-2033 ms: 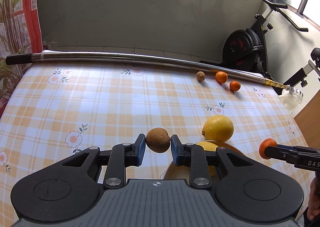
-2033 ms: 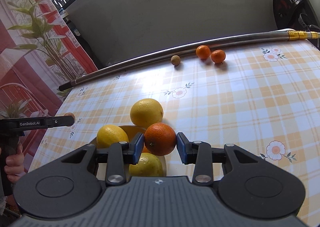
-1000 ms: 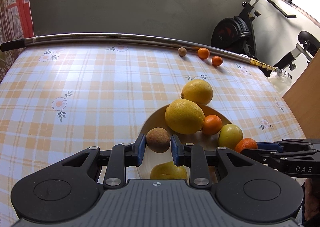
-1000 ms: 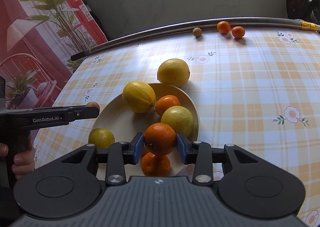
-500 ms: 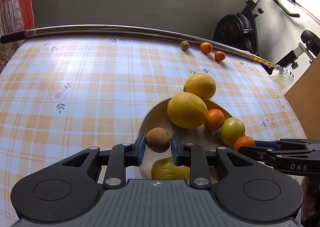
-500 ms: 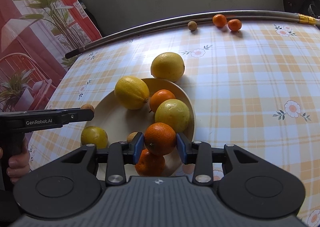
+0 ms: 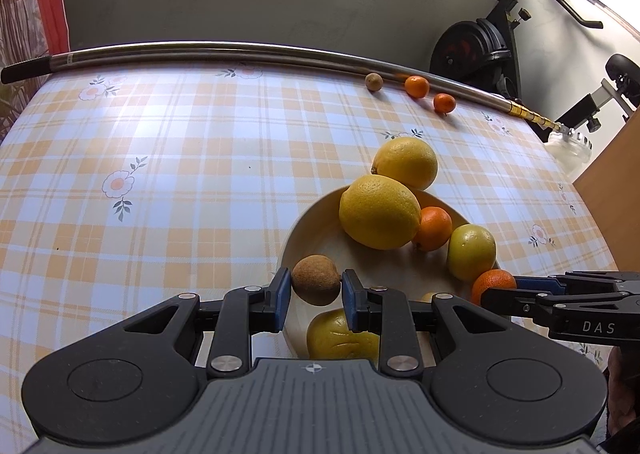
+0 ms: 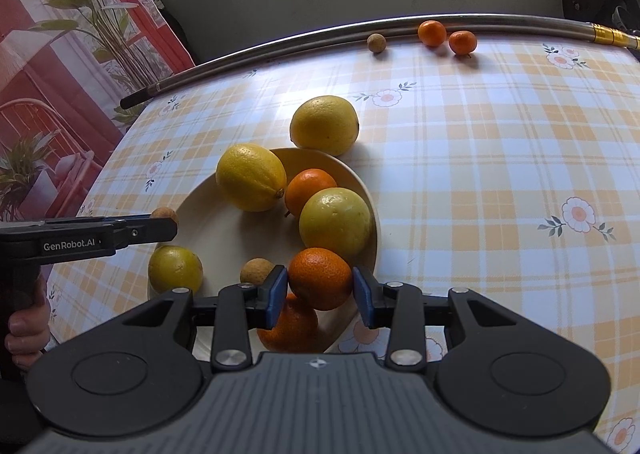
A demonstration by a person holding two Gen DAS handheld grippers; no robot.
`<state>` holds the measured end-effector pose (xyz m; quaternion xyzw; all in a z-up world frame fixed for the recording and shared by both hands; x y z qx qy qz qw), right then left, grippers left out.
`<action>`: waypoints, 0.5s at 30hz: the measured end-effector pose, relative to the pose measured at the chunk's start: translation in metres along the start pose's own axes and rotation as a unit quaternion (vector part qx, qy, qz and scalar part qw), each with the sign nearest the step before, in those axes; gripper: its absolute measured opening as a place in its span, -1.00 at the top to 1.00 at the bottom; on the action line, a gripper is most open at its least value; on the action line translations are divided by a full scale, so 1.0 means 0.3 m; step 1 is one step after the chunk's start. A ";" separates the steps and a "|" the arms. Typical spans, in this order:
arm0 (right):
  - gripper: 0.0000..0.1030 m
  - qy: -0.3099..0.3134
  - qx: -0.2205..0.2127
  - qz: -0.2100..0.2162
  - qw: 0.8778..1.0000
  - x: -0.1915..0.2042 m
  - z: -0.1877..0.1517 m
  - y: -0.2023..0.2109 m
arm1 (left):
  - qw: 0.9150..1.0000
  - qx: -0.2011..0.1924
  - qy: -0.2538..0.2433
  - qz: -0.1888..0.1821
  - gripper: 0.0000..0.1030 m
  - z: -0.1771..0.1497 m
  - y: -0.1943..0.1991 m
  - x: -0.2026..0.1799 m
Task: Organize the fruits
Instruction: 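Lower the brown fruit into the plate with left while right lowers the orange, open both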
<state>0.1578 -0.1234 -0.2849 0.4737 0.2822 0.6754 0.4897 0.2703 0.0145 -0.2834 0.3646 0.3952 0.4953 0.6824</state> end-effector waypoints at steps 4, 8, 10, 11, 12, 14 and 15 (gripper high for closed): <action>0.24 0.003 0.002 -0.003 1.000 0.003 0.003 -0.001 | 1.000 0.000 0.000 0.001 0.43 0.000 -0.002 0.000; 0.24 0.003 0.002 -0.004 1.000 0.004 0.003 0.000 | 1.000 0.003 0.002 0.001 0.44 -0.001 -0.008 0.000; 0.24 0.004 0.002 -0.005 1.000 0.004 0.004 0.000 | 1.000 0.003 0.002 0.002 0.44 -0.002 -0.012 -0.001; 0.24 0.004 0.002 -0.006 1.000 0.005 0.005 0.000 | 1.000 0.004 0.003 0.002 0.43 -0.002 -0.011 -0.001; 0.24 0.004 0.001 -0.007 1.000 0.006 0.005 0.001 | 1.000 0.004 0.003 0.001 0.43 -0.003 -0.013 -0.001; 0.24 0.004 -0.001 -0.010 1.000 0.004 0.007 0.003 | 1.000 0.004 0.004 0.002 0.43 -0.003 -0.013 0.000; 0.23 0.003 -0.002 -0.011 1.000 0.003 0.008 0.006 | 1.000 0.005 0.004 0.003 0.44 -0.004 -0.014 0.000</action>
Point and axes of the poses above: each gripper's, at about its wrist camera, not at the fingertips, and y roughly against the way its jaws point, x to its left, z to its top, the point moved 2 cm from there along -y, roughly the way its jaws point, and after that the axes turned 11 degrees about x, right-handed, at the moved point
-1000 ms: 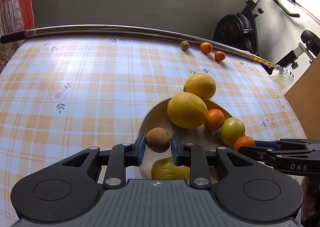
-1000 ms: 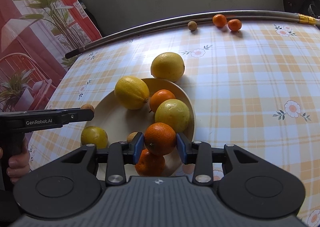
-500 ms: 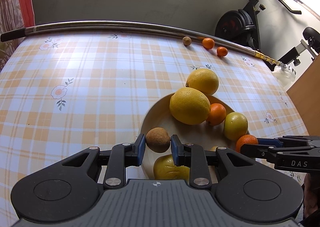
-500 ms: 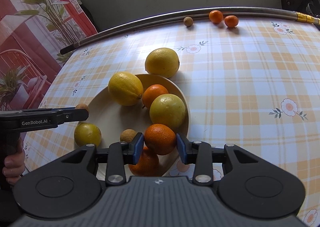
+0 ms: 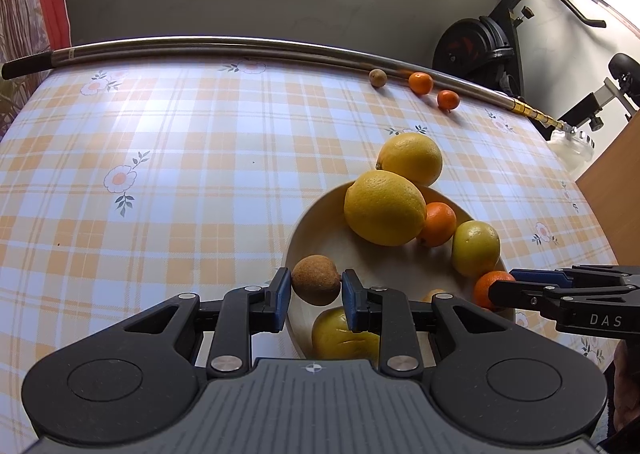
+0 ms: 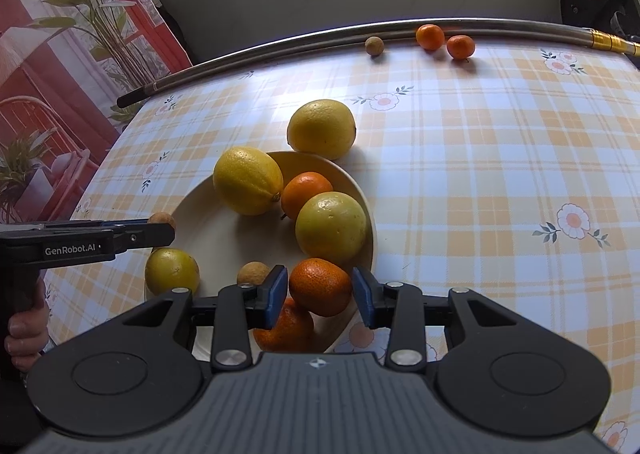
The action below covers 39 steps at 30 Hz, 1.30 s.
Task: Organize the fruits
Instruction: 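Lower the brown fruit into the plate with left while right lowers the orange, open both, then withdraw both open grippers from the plate toward the fruits by the pole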
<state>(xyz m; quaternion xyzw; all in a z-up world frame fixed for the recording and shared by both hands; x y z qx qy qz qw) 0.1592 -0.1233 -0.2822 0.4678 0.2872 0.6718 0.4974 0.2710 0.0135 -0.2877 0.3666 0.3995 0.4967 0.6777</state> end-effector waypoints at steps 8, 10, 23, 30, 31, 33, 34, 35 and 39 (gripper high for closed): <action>0.22 -0.007 -0.004 -0.004 1.000 -0.013 0.004 0.012 | 1.000 0.002 0.001 0.000 0.43 -0.001 -0.007 -0.001; 0.23 -0.008 -0.006 -0.004 1.000 -0.014 0.005 0.015 | 1.000 0.003 0.001 0.001 0.43 -0.002 -0.007 -0.004; 0.22 -0.018 -0.019 -0.007 1.000 -0.027 0.018 0.048 | 1.000 0.003 0.002 0.006 0.43 -0.002 -0.011 -0.006; 0.22 -0.024 -0.027 -0.011 0.999 -0.043 0.028 0.063 | 1.000 0.003 0.001 0.007 0.44 -0.001 -0.013 -0.010; 0.22 -0.024 -0.028 -0.011 0.999 -0.046 0.030 0.066 | 1.000 0.002 0.002 0.006 0.44 -0.001 -0.012 -0.010; 0.22 -0.026 -0.032 -0.013 0.999 -0.054 0.036 0.073 | 1.000 0.003 0.003 0.006 0.43 0.000 -0.013 -0.007; 0.22 -0.028 -0.034 -0.014 0.999 -0.057 0.038 0.077 | 1.000 0.004 0.006 0.006 0.43 0.000 -0.011 -0.005; 0.22 -0.030 -0.037 -0.015 0.999 -0.063 0.041 0.083 | 1.000 0.003 0.008 0.006 0.43 0.000 -0.011 -0.004; 0.22 -0.041 -0.052 -0.015 0.998 -0.088 0.060 0.115 | 1.000 0.003 0.023 0.001 0.43 0.007 -0.004 0.010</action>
Point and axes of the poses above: each gripper's, at about its wrist camera, not at the fingertips, and y roughly against the way its jaws point, x to its left, z to its top, the point moved 2 cm from there along -y, roughly the way its jaws point, and after that the axes turned 11 degrees about x, right-handed, at the moved point
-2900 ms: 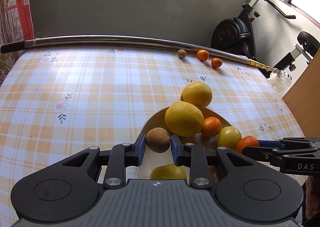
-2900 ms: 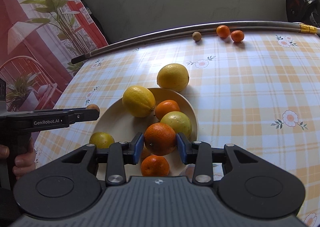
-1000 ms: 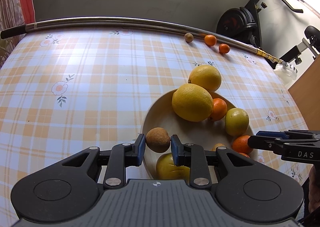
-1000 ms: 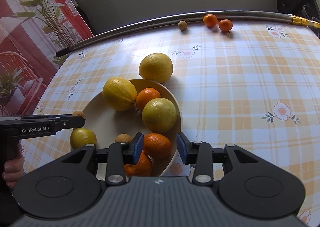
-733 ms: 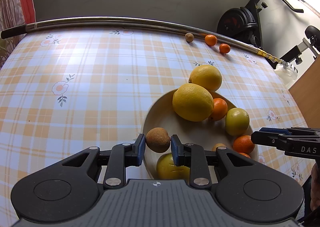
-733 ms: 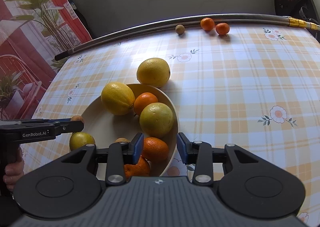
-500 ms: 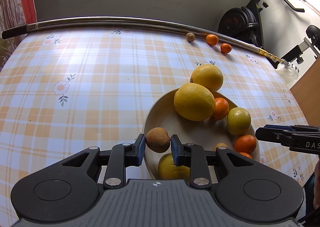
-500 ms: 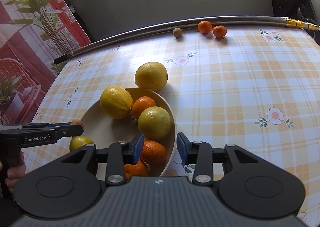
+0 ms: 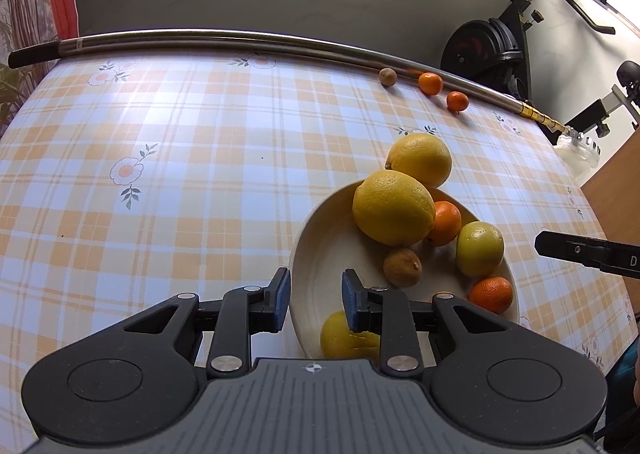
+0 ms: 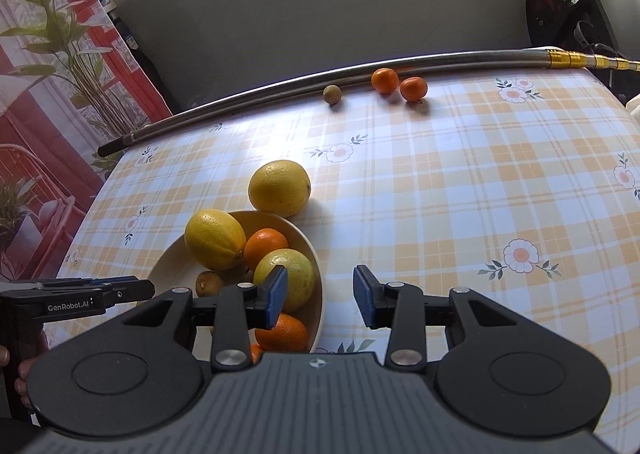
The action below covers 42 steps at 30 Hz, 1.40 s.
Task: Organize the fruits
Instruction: 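Withdraw both open grippers from the plate toward the fruits by the pole, then close the left gripper on the large yellow grapefruit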
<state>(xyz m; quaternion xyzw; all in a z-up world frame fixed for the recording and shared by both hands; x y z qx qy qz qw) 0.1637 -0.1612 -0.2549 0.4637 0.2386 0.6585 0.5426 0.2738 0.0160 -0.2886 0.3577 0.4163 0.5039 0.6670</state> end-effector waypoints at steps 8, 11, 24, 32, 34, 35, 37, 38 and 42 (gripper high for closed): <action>0.22 -0.011 -0.040 -0.016 0.999 -0.060 0.074 0.078 | 0.999 -0.033 0.017 -0.002 0.42 0.080 0.079 0.041; 0.22 -0.010 -0.054 -0.021 0.998 -0.074 0.104 0.107 | 0.998 -0.054 0.024 0.000 0.42 0.132 0.126 0.057; 0.22 0.010 -0.082 -0.037 0.996 -0.125 0.221 0.123 | 0.996 -0.080 -0.017 -0.019 -0.10 0.355 0.137 -0.073; 0.22 0.015 -0.051 -0.052 0.997 -0.192 0.245 0.041 | 0.998 0.020 0.005 -0.057 -0.11 0.426 -0.105 -0.162; 0.22 0.011 -0.047 -0.051 0.998 -0.212 0.248 0.029 | 0.997 0.038 0.007 -0.063 -0.21 0.437 -0.160 -0.183; 0.22 0.009 -0.046 -0.051 0.998 -0.219 0.249 0.024 | 0.997 0.046 0.007 -0.064 -0.28 0.440 -0.184 -0.192; 0.22 0.004 -0.043 -0.050 0.998 -0.236 0.249 0.013 | 0.996 0.059 0.007 -0.061 -0.32 0.445 -0.234 -0.207; 0.22 0.002 -0.041 -0.049 0.998 -0.245 0.250 0.007 | 0.996 0.065 0.005 -0.057 -0.32 0.447 -0.252 -0.214; 0.22 -0.010 -0.037 -0.040 0.998 -0.271 0.252 -0.009 | 0.996 0.077 -0.003 -0.044 -0.34 0.461 -0.312 -0.239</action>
Point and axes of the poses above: each gripper's, at about its wrist camera, not at the fingertips, and y roughly against the way its jaws point, x to its left, z to its top, the point moved 2 cm from there along -y, roughly the way its jaws point, and after that the axes turned 11 degrees about x, right-handed, at the moved point
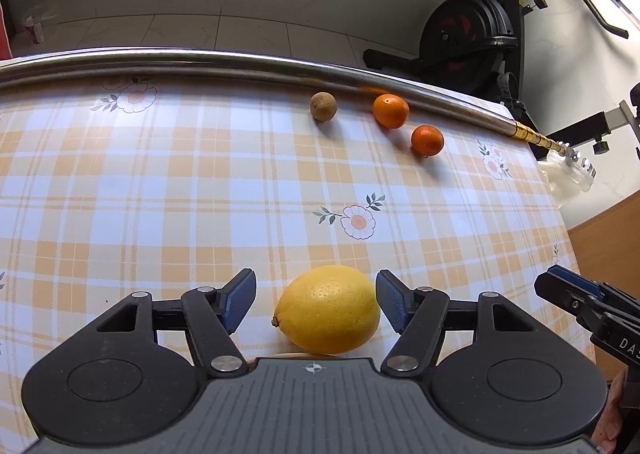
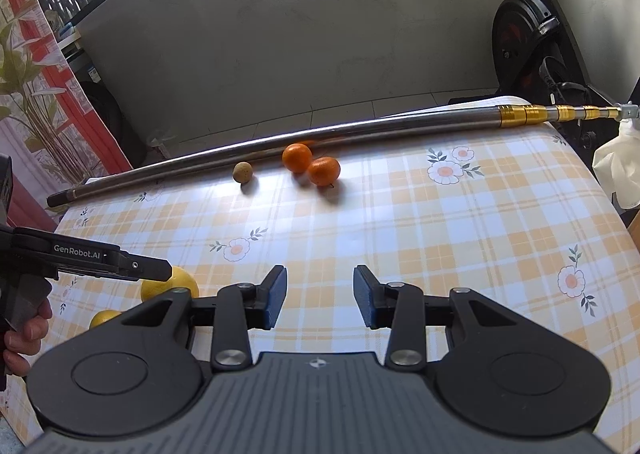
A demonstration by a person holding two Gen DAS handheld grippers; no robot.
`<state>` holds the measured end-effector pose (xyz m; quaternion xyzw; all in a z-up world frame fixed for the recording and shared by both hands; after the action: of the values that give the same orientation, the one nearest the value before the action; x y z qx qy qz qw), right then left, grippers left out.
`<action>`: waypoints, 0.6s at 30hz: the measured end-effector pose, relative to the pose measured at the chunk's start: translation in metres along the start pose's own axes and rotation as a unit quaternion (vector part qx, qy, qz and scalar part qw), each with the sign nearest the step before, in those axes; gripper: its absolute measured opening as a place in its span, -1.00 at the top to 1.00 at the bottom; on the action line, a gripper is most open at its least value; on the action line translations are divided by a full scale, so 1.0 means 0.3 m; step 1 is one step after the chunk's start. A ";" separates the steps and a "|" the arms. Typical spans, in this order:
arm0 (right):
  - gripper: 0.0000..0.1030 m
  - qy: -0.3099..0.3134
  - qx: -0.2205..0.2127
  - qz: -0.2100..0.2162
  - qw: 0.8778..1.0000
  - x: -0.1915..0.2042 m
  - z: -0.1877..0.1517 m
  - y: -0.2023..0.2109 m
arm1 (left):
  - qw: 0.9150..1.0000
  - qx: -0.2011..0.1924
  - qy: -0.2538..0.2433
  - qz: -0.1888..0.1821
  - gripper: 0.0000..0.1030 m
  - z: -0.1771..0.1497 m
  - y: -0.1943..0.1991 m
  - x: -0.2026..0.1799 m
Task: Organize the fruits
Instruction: 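Close the left gripper on the large yellow grapefruit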
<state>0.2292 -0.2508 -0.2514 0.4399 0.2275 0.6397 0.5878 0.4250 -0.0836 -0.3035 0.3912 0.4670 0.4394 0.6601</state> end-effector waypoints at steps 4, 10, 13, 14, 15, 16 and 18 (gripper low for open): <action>0.22 -0.009 0.002 0.004 1.000 -0.017 0.003 -0.015 | 1.000 0.009 -0.004 0.000 -0.38 0.014 -0.042 -0.013; 0.22 -0.017 0.005 0.007 1.000 -0.031 -0.001 -0.022 | 0.999 0.026 -0.020 0.019 -0.37 0.022 -0.113 -0.046; 0.22 -0.020 0.008 0.005 1.000 -0.041 -0.002 -0.029 | 0.999 0.026 -0.033 0.027 -0.33 0.017 -0.121 -0.059; 0.22 -0.021 0.008 0.004 1.000 -0.044 -0.002 -0.031 | 0.999 0.024 -0.037 0.027 -0.31 0.014 -0.119 -0.059; 0.22 -0.022 0.009 0.004 1.000 -0.049 -0.001 -0.034 | 0.999 0.021 -0.042 0.023 -0.27 0.010 -0.114 -0.060; 0.22 -0.023 0.010 0.004 1.000 -0.052 0.000 -0.036 | 0.999 0.018 -0.044 0.023 -0.26 0.009 -0.110 -0.060; 0.22 -0.023 0.011 0.003 1.000 -0.055 0.004 -0.041 | 0.999 0.013 -0.046 0.026 -0.25 0.006 -0.104 -0.057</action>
<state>0.2357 -0.2643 -0.2656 0.4615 0.2196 0.6289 0.5859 0.4303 -0.1097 -0.3273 0.4312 0.4317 0.4321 0.6641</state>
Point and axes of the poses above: each gripper's, at about its wrist camera, not at the fingertips, and y roughly against the way its jaws point, x to its left, z to its top, the point moved 2 cm from there along -y, roughly the way its jaws point, and after that the axes turned 11 degrees about x, right-handed, at the moved point
